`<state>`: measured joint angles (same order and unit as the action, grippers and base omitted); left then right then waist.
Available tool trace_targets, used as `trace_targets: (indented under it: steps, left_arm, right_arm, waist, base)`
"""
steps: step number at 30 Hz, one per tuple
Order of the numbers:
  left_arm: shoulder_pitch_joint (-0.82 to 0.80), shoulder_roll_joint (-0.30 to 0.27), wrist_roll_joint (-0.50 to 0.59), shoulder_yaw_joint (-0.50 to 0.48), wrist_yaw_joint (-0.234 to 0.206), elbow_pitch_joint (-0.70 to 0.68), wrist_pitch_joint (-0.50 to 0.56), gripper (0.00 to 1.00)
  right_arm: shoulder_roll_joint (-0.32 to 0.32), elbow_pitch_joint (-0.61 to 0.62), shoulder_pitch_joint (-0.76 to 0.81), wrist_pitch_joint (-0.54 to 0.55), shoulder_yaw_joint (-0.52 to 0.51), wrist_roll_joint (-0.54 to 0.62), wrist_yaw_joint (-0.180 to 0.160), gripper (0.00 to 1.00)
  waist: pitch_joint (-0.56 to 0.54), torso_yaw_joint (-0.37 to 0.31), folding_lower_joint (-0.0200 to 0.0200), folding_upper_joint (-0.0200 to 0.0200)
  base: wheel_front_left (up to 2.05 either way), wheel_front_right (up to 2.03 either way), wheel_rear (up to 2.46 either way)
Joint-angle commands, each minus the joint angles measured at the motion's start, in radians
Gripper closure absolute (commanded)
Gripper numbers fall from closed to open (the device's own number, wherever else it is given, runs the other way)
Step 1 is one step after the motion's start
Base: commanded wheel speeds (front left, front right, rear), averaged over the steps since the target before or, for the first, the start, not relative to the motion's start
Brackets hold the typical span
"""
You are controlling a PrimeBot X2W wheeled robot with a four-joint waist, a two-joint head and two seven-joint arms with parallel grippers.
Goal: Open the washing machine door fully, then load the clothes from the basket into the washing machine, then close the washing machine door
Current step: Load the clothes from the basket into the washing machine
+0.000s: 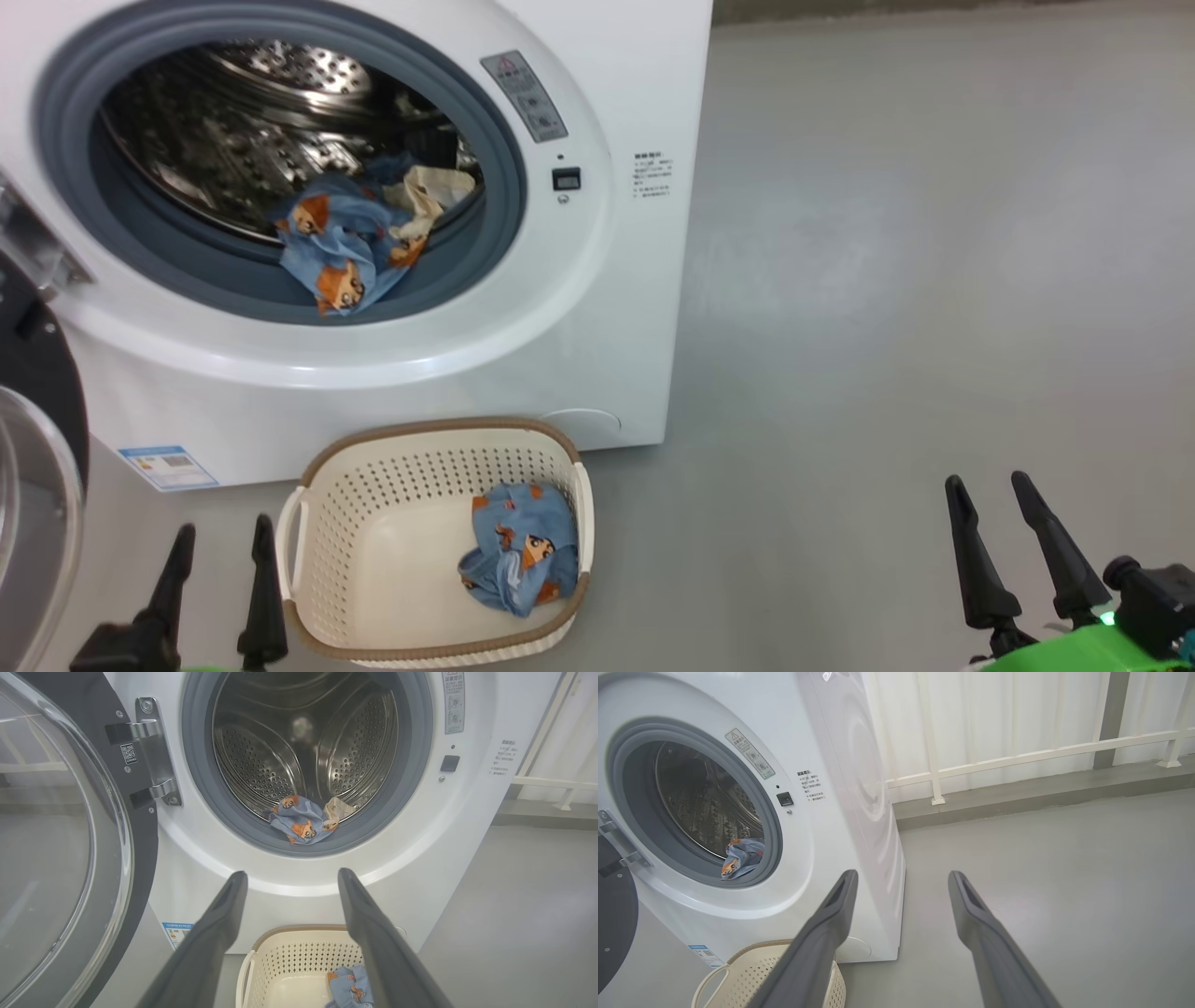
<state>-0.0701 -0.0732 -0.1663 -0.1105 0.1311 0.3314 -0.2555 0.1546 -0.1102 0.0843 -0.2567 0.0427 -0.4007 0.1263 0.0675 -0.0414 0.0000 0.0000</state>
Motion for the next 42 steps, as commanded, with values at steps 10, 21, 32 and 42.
trace_targets:
  steps: [10, 21, 32, 42]
  left_arm:
    - [0.077, -0.004, -0.009, -0.044, 0.0, -0.088, -0.006, 0.0]
    - [0.088, 0.008, -0.01, -0.055, 0.0, -0.11, -0.006, 0.0]
    - [0.002, 0.014, -0.024, -0.036, 0.0, -0.06, -0.006, 0.0]
    - [-0.224, -0.023, -0.029, -0.04, 0.0, 0.008, -0.006, 0.0]
  right_arm:
    - [0.018, 0.03, 0.021, -0.005, 0.011, 0.008, 0.004, 0.0]
    - [0.012, 0.036, 0.019, -0.005, 0.006, 0.01, 0.004, 0.0]
    - [-0.004, 0.041, -0.02, -0.005, 0.003, 0.008, 0.004, 0.0]
    - [-0.021, 0.056, -0.104, -0.005, 0.001, 0.008, 0.004, 0.0]
  waist:
    - [-0.04, 0.02, 0.0, 0.0]
    - [-0.028, 0.019, 0.0, 0.0]
    - [0.05, 0.008, 0.0, 0.0]
    - [0.217, -0.022, 0.0, 0.0]
  base:
    - [0.0, 0.0, 0.0]
    - [0.0, 0.0, 0.0]
    - [0.0, 0.0, 0.0]
    - [0.0, 0.0, 0.0]
